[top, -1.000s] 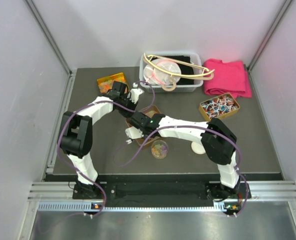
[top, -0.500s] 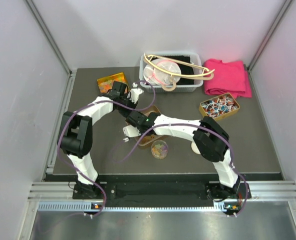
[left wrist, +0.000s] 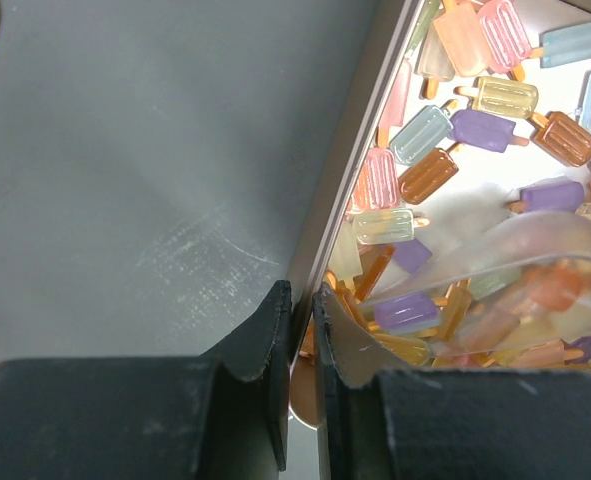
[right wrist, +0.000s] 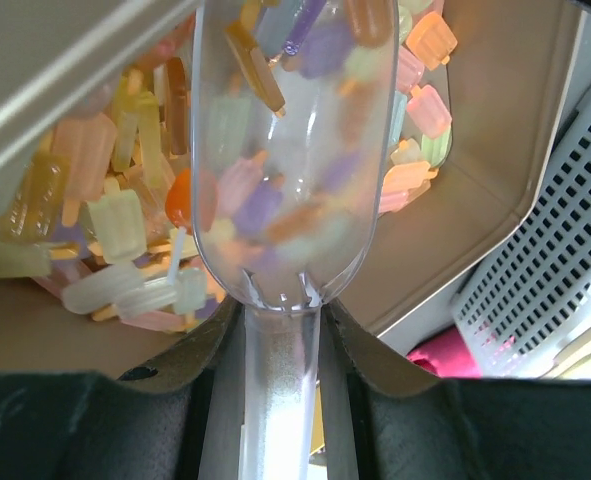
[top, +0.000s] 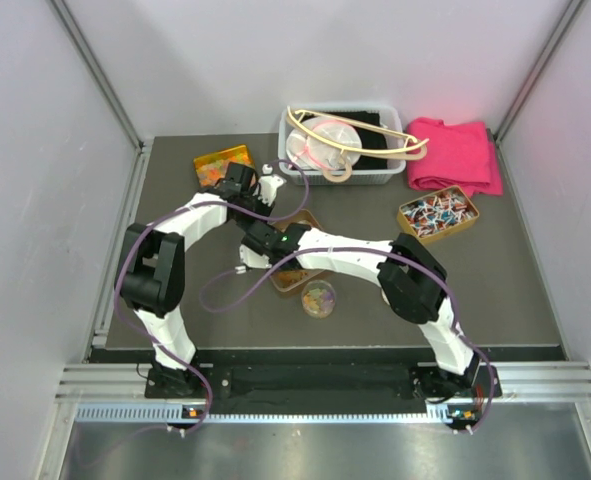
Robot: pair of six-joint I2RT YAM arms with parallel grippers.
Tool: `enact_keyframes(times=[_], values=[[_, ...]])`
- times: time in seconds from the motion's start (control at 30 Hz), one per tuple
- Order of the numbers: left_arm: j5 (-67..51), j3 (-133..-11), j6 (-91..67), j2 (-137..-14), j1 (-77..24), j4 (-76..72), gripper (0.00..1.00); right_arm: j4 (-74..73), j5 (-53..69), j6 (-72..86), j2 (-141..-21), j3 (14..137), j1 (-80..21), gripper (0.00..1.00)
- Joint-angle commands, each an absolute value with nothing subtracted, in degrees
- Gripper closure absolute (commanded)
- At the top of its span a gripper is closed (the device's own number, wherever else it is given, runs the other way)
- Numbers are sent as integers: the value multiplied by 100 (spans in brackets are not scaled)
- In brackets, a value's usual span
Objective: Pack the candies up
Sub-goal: Scoop the fake candies from the storage box.
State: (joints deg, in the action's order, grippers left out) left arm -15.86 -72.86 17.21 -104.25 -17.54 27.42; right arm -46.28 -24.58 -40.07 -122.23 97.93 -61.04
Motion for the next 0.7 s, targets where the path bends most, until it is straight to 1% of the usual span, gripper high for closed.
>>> enact_keyframes(times=[0.0, 0.27, 0.37, 0.67], values=[[-1107, -7418, 1195, -10257, -1758, 2672, 100, -4851, -1635, -3464, -12621, 10036, -6495, 100], [-958, -7365, 1099, -10274, -1758, 2637, 100, -4755, -1749, -3095, -13156, 10467, -6495, 100], [-993, -7365, 1090, -10292, -1767, 2637, 100, -4563, -1705, -3120, -13184, 10451, -6495, 100], [-941, -7269, 1107, -10257, -1758, 2575, 100, -3859, -1336, -3112, -12464, 9669, -6302, 100]])
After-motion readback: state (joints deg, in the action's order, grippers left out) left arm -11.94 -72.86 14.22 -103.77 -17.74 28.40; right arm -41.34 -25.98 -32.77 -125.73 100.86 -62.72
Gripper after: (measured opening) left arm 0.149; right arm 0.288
